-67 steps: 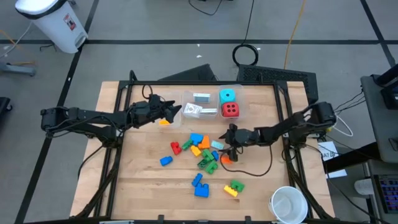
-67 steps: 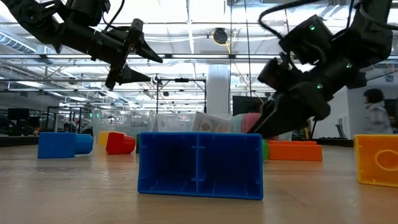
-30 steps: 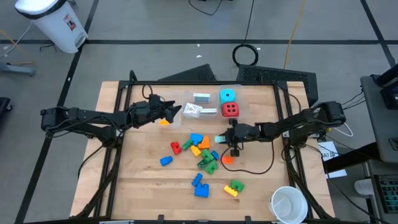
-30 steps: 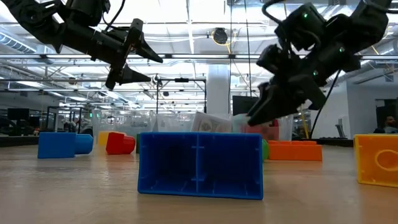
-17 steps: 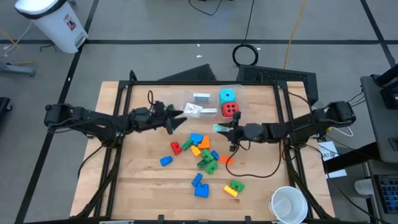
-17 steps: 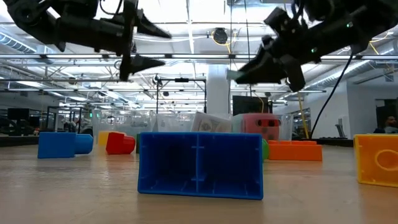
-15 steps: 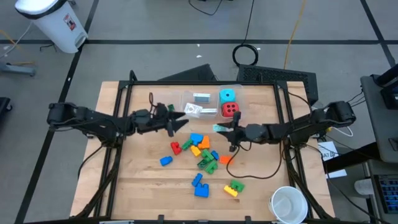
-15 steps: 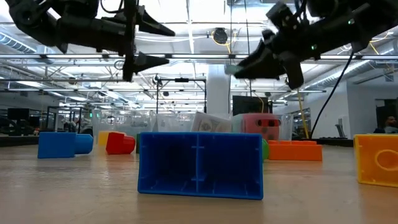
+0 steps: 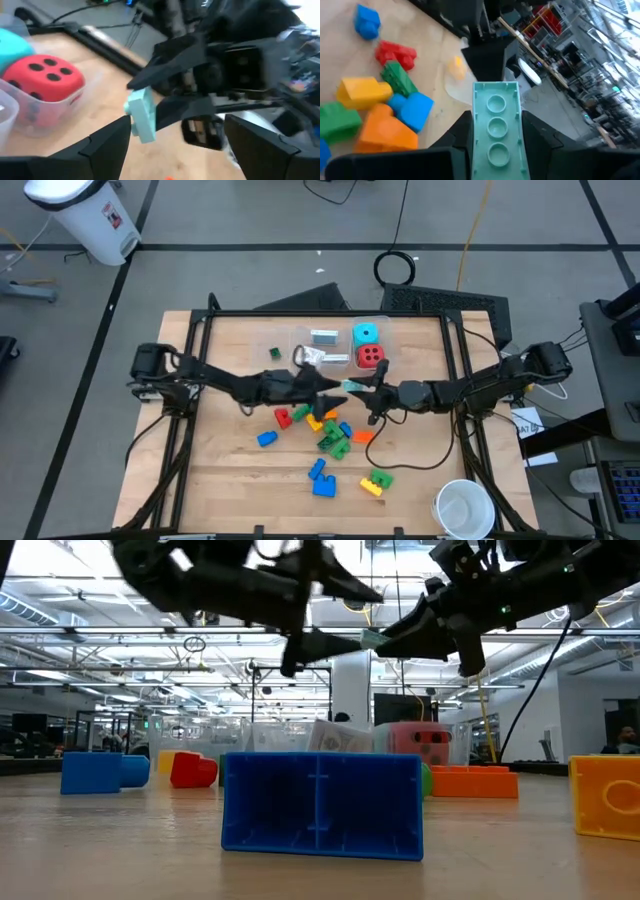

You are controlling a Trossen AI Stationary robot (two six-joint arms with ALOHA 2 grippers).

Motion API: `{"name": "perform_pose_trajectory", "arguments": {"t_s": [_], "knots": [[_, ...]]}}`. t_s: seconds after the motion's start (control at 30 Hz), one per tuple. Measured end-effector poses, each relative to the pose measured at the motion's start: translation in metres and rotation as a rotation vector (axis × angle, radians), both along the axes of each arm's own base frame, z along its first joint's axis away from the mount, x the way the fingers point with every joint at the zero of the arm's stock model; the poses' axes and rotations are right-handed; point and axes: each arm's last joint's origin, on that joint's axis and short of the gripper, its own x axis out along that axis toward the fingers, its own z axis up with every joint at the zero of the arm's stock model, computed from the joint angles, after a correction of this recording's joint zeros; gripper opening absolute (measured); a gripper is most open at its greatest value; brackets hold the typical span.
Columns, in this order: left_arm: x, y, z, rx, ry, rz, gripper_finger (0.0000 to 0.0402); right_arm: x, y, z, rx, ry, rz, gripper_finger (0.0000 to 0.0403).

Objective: Pick & Place Toys
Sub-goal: Put the light blue game piece into the left transparent bin

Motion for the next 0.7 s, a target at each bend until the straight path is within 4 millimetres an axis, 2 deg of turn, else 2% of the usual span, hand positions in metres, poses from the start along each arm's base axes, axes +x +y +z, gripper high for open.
{"name": "perform_pose_trajectory", "arguments": {"t_s": [0.13,0.3,0.4,0.53,0.7], "knots": [[0.018,0.008,0.001,-0.010,0.089,0.030,0.0324,0.000,0.002,0.001,-0.018,-0.004,0.003,0.0085],[0.024,0.013,0.006,0.002,0.116,0.034,0.0323,0.000,0.004,0.001,-0.021,-0.002,0.012,0.0085],[0.025,0.014,0.007,0.000,0.110,0.035,0.0308,0.000,0.006,0.001,-0.030,0.001,0.022,0.0085],[0.025,0.015,0.007,-0.018,0.113,0.017,0.0243,0.000,0.006,0.002,-0.028,-0.013,0.019,0.0085],[0.025,0.016,0.007,-0.035,0.116,-0.002,0.0115,0.000,0.006,0.002,-0.030,-0.012,0.021,0.0085]]}}
